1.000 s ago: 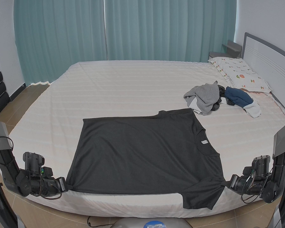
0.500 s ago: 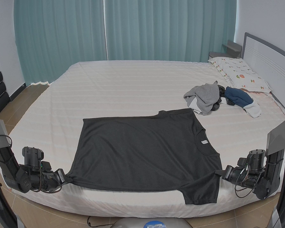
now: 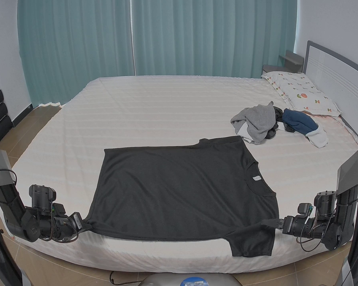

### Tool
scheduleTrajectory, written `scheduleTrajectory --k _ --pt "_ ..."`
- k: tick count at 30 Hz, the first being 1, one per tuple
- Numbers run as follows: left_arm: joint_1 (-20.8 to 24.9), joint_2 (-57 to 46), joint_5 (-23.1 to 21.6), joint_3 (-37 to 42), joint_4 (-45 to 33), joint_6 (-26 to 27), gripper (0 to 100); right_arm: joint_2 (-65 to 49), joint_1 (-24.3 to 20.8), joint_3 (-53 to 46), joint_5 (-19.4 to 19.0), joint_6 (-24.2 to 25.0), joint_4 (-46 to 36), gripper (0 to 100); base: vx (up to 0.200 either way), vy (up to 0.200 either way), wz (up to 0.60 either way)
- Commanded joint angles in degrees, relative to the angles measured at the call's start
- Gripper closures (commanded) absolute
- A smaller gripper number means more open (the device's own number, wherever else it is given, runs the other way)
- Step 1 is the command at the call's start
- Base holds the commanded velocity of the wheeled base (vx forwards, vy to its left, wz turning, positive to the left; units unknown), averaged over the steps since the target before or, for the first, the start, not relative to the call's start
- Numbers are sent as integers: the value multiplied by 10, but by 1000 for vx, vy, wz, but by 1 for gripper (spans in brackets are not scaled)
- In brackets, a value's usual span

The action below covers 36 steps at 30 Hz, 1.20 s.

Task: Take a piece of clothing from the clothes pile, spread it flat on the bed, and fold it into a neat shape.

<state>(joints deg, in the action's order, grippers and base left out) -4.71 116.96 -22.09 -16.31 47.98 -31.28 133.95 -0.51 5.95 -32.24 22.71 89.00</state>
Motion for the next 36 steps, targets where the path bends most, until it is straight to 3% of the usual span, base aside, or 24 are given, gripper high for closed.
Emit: scheduleTrajectory --k 1,14,15,20,24,27,32,36 --pt "0 3 -1 0 0 -3 100 9 10 -19 -8 -9 7 0 0 0 0" --pt "0 3 -1 -1 0 -3 100 43 -26 17 -2 -12 7 0 0 0 0" --pt "0 3 -1 -1 0 -3 100 43 -26 17 -2 -12 7 100 0 0 0" --pt "0 3 -1 -1 0 -3 100 45 -33 22 8 -14 7 100 0 0 0" --pt "-1 0 -1 -1 1 -3 100 40 -25 9 53 -35 7 100 0 0 0" --pt "-1 -1 0 0 0 -3 100 35 -12 -13 64 -52 8 100 0 0 0" --pt "-4 -7 3 7 1 5 100 -9 6 -59 42 -63 8 100 0 0 0" --pt "-4 -16 5 8 -3 7 100 -41 -2 -59 32 -27 -4 100 0 0 0"
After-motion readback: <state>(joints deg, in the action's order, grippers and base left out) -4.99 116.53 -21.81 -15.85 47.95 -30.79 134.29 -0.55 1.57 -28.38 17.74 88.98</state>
